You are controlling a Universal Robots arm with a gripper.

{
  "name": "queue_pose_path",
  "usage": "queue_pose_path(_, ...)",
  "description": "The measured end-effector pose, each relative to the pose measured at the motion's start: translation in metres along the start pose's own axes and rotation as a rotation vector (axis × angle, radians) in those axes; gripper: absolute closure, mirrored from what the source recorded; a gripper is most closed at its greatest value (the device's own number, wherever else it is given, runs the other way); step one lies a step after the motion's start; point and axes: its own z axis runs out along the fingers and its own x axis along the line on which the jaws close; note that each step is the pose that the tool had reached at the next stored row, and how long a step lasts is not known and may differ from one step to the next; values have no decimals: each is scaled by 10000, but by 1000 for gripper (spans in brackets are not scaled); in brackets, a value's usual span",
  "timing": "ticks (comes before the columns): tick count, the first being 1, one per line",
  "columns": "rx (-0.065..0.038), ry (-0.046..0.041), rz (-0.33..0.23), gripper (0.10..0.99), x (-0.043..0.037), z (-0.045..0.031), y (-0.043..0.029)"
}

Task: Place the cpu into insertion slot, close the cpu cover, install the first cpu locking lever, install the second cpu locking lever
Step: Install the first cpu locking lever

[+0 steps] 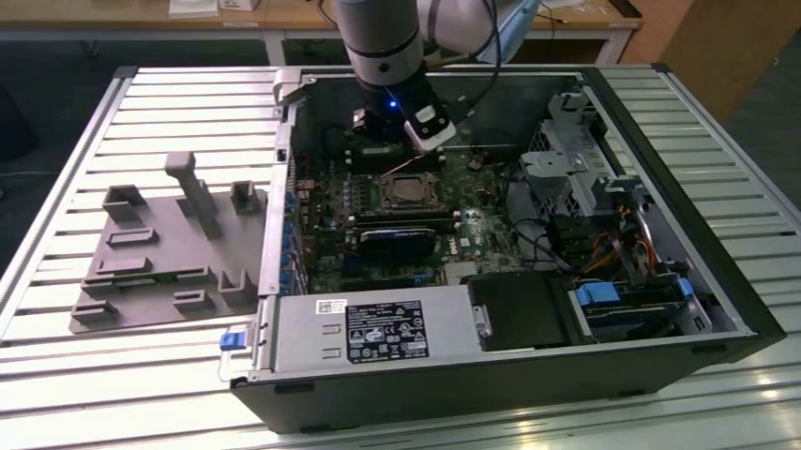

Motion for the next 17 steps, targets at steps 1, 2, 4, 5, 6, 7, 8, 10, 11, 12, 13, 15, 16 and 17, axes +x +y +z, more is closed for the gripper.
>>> queue_pose_path(1, 23, -52, -19, 980, 4, 7, -1)
queue_pose_path(2, 42, -88, -34, 980, 7, 17, -2)
queue_pose_path(4, 78, -133, -54, 980, 15, 39, -4)
queue_pose_path(5, 99, -147, -62, 980, 20, 50, -5)
queue_pose_path(6, 122, -154, -70, 980, 23, 60, -6)
queue_pose_path(7, 156, -160, -78, 980, 27, 71, -7)
queue_pose_path(8, 193, -166, -88, 980, 30, 81, -9)
queue_pose_path(10, 274, -182, -109, 980, 36, 97, -9)
queue_pose_path(11, 308, -190, -114, 980, 39, 103, -6)
queue_pose_path(12, 331, -200, -113, 980, 42, 108, -3)
queue_pose_path(13, 340, -207, -107, 980, 44, 112, 1)
queue_pose_path(15, 348, -221, -75, 980, 46, 119, 8)
queue_pose_path(16, 353, -228, -53, 980, 47, 123, 12)
queue_pose_path(17, 358, -236, -28, 980, 49, 128, 18)
